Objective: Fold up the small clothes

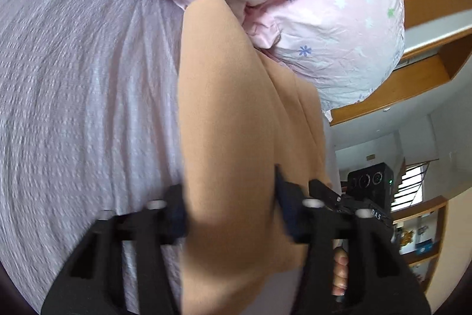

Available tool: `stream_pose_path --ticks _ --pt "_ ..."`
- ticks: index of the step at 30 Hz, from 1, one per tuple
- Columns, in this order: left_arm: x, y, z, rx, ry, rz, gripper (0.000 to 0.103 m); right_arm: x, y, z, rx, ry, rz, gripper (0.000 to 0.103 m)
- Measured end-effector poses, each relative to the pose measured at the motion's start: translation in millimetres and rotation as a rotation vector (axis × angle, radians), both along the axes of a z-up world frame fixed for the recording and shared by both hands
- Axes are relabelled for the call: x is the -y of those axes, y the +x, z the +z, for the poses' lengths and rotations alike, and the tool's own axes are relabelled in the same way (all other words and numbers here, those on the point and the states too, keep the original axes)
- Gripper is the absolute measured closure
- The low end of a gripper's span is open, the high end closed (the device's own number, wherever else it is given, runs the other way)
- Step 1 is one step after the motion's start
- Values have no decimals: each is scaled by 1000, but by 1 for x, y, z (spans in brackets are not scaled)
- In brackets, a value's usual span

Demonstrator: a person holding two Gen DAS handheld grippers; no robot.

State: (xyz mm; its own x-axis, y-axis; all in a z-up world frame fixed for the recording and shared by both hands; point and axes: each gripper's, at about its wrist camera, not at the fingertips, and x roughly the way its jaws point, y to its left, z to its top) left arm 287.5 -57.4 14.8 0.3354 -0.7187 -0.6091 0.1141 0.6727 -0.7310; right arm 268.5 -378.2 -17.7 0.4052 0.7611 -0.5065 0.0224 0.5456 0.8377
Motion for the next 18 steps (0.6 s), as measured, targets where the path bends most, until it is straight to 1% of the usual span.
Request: stream_pose_path --ticks 1,3,5,6,7,8,9,10,11,12,13,14,16,18 --pt "-6 -1 2 7 -18 -6 67 -7 -1 6 25 3 14 66" --pt "-26 -9 13 48 -17 -4 68 -23 -4 15 59 16 57 67" --pt "-51 -31 24 88 -28 19 68 -47 -7 23 88 5 115 67" --pt "-63 -43 27 101 -24 29 68 -64 -10 20 87 -27 165 66" --pt "-73 -53 26 99 2 41 66 -73 -10 17 70 -65 193 61" --pt "-80 -61 23 84 39 47 64 -83 -10 13 43 -134 213 54" --pt "-86 -67 18 66 62 44 63 -87 -10 13 36 -182 213 51" --pt "-94 -75 17 64 66 53 62 -86 -9 20 55 -207 188 46" --pt "-97 -80 20 80 77 66 62 -83 -7 27 80 -219 157 44" --pt "-100 -86 29 116 108 78 62 -77 -4 38 117 -234 113 42" --pt "-100 -92 37 155 128 86 62 -74 1 49 148 -242 73 36" --pt "-100 -98 48 207 142 94 62 -72 8 60 180 -248 35 34" --pt "-88 -109 68 302 151 73 62 -78 27 69 201 -260 16 34" --pt "-74 -114 74 338 157 24 62 -82 45 67 182 -280 21 37"
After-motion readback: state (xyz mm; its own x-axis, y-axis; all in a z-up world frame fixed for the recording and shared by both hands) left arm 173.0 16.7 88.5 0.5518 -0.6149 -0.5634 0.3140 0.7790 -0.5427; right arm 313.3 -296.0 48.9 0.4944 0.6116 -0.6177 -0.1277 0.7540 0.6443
